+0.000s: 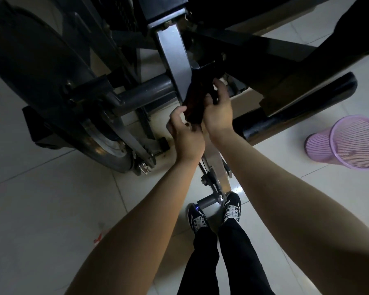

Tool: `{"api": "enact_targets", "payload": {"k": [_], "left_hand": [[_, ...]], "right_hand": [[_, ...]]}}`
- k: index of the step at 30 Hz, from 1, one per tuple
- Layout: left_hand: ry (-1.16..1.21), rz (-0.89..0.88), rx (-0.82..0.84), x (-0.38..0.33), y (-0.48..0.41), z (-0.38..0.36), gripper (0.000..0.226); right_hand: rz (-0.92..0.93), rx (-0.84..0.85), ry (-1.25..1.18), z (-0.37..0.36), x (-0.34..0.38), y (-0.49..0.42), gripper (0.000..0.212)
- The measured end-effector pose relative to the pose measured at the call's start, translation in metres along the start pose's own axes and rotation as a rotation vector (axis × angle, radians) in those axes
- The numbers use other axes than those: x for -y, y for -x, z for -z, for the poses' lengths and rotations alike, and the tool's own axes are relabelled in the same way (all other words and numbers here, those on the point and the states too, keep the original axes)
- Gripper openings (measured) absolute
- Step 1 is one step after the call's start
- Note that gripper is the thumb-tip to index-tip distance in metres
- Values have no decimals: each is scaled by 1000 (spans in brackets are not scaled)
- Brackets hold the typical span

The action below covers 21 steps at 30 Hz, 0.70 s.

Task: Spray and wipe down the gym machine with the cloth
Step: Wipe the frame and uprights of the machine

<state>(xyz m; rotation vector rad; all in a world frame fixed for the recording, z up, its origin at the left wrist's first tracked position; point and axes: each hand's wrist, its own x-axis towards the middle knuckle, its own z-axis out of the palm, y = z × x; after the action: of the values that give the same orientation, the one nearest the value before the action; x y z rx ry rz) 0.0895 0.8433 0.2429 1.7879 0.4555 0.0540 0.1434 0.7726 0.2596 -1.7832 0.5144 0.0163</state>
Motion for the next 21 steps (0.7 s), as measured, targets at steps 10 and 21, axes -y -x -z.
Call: {"api": "enact_targets", "payload": {"k": [10, 21], "left_hand": [[78, 176, 73, 36, 13, -8, 59], [11, 254, 166, 62, 26, 1, 40]], "right_hand": [[-132, 230, 290, 42, -71, 36, 54], [-23, 283, 118, 40, -41, 15, 51]]}}
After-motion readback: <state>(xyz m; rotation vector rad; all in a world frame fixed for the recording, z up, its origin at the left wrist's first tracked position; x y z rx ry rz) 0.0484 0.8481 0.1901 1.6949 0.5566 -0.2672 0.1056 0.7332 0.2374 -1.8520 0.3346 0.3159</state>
